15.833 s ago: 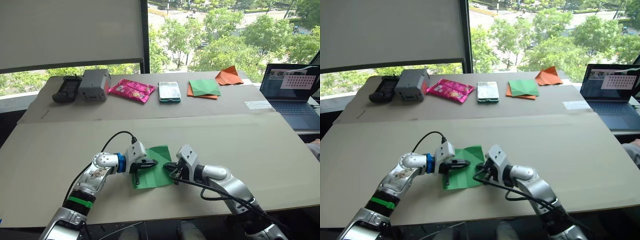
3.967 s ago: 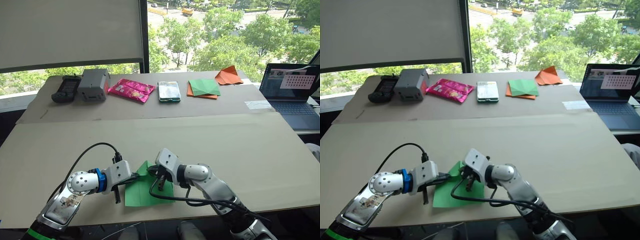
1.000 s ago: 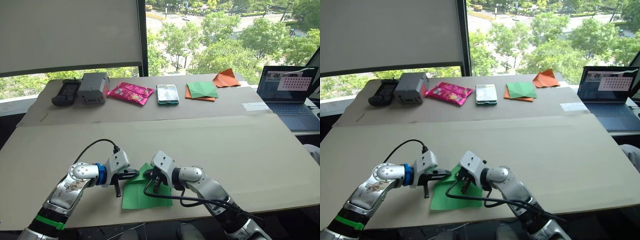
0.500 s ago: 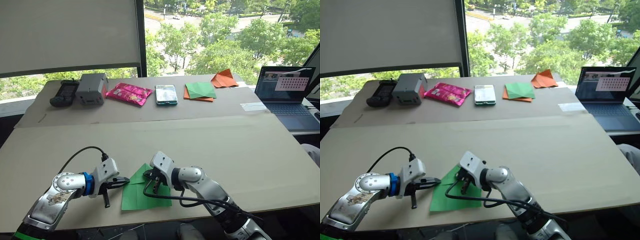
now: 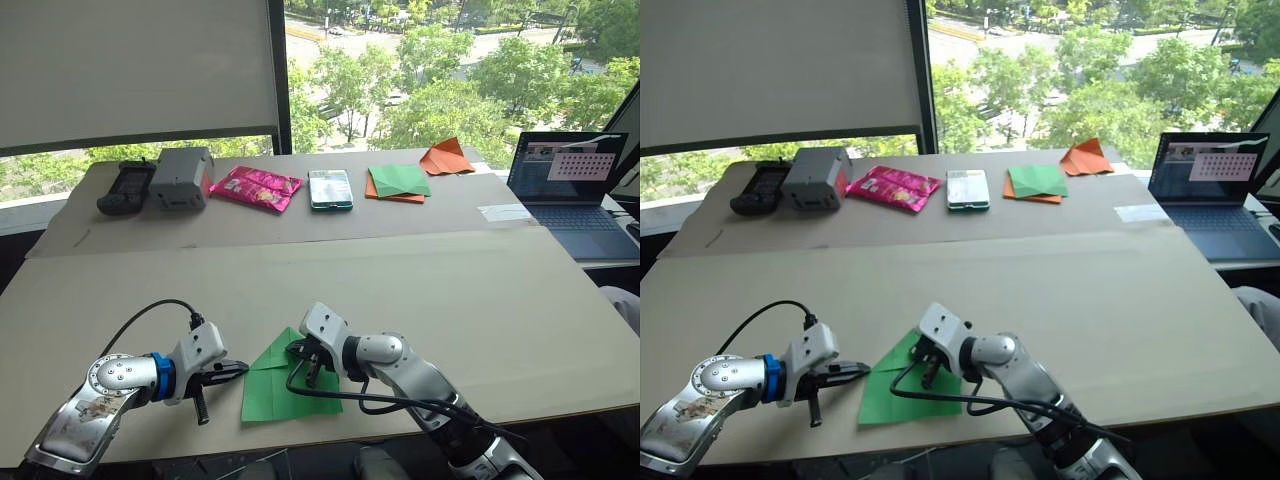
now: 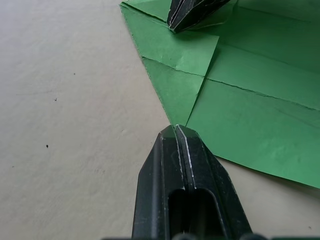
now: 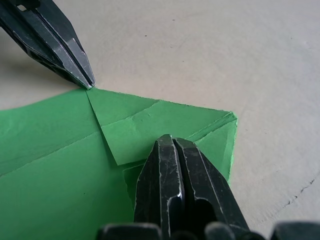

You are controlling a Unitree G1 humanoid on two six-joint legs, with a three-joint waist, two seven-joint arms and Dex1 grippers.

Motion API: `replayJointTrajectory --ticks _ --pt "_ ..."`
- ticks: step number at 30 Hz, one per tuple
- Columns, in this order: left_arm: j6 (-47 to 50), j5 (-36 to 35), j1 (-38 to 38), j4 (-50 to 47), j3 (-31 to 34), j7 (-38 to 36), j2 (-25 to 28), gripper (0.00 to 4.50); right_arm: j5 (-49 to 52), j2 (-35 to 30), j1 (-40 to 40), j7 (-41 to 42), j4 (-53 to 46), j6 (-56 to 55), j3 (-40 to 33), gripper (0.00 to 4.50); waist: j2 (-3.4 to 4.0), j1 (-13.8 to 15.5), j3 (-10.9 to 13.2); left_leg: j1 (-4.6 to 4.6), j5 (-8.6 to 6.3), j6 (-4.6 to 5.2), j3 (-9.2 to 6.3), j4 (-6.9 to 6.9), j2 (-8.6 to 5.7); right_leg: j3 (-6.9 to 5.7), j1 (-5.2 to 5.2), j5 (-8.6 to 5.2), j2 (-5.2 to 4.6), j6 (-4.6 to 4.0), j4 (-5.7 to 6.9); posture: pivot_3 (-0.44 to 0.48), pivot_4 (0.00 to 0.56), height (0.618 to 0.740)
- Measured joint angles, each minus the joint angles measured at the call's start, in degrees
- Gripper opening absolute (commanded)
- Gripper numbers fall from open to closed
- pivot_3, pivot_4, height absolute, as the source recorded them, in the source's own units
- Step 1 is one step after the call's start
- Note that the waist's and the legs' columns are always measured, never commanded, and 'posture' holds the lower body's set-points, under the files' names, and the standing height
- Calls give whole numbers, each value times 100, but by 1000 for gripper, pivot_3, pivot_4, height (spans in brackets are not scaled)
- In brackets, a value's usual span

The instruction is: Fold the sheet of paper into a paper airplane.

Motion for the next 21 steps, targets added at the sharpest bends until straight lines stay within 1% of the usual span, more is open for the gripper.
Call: replayJointTrajectory --ticks 3,4,7,9,11,14,17,21 --pt "516 -496 -84 3 275 -14 -71 24 0 -7 -2 -1 -1 0 -10 0 -28 0 27 -2 0 0 -2 -1 2 -3 -7 0 2 0 3 0 150 740" --pt "679 -720 -130 -2 461 -31 -74 24 -1 -10 -2 0 -6 0 -12 0 -43 5 36 -5 0 0 -4 -1 3 -5 -11 0 3 0 2 0 150 740" --pt "1164 -1433 -378 -63 941 -131 -78 24 -1 -22 -3 2 -8 -2 -16 0 -56 22 44 -6 0 0 -3 -1 2 -5 -8 0 1 0 -2 0 150 740" --pt "1223 -1596 -557 -92 1006 -141 -88 24 -1 -21 -13 3 -1 -3 -15 0 -53 22 44 -4 0 0 -2 -1 1 -4 -6 0 1 0 -4 0 150 740" --pt "1168 -1549 -708 -39 835 -138 -189 24 -1 -20 -29 3 4 -3 -16 0 -48 20 44 -3 1 0 -2 -1 0 -3 -5 0 2 0 -3 0 150 740" --pt "1027 -1334 -835 140 299 -192 -338 24 -1 -10 -48 5 6 -3 -7 0 -48 18 46 -3 1 1 -2 -1 0 -3 -4 1 4 1 0 0 150 740" --pt "688 -995 -980 442 -127 -324 -360 24 -1 -15 -49 6 2 -3 -11 0 -48 19 46 -3 1 1 -2 -1 0 -3 -4 1 5 1 -1 0 150 740" --pt "226 -549 -1065 828 -475 -455 -357 24 -1 -43 -44 3 -13 -3 -18 0 -48 22 47 -3 2 2 -2 -1 0 -2 -3 1 4 1 -2 0 150 740"
